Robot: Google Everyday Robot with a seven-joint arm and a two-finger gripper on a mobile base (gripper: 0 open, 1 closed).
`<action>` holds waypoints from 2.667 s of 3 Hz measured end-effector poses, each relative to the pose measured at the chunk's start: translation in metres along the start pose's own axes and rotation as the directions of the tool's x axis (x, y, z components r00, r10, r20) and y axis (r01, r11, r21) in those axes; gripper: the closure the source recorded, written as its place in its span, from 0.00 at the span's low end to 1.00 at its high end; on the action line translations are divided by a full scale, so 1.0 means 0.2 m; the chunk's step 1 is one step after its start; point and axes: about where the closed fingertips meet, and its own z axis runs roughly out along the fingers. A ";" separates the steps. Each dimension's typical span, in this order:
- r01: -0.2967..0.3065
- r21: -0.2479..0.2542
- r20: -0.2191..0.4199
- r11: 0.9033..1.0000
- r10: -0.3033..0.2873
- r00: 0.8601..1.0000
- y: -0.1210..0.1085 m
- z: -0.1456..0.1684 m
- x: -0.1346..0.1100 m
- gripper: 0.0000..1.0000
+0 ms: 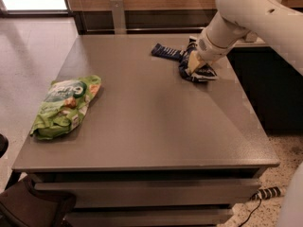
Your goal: Move blue chip bag near green rice chip bag
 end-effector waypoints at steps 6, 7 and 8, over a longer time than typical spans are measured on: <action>0.155 0.062 0.232 0.986 -0.166 0.959 -0.09 -0.78 0.12 1.00; 0.251 0.026 0.261 0.968 -0.249 0.933 -0.03 -0.92 0.14 1.00; 0.402 -0.007 0.245 0.916 -0.388 0.889 0.15 -0.99 0.19 1.00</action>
Offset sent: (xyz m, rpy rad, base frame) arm -0.0741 -0.0685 0.1085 0.0510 -0.2417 0.1868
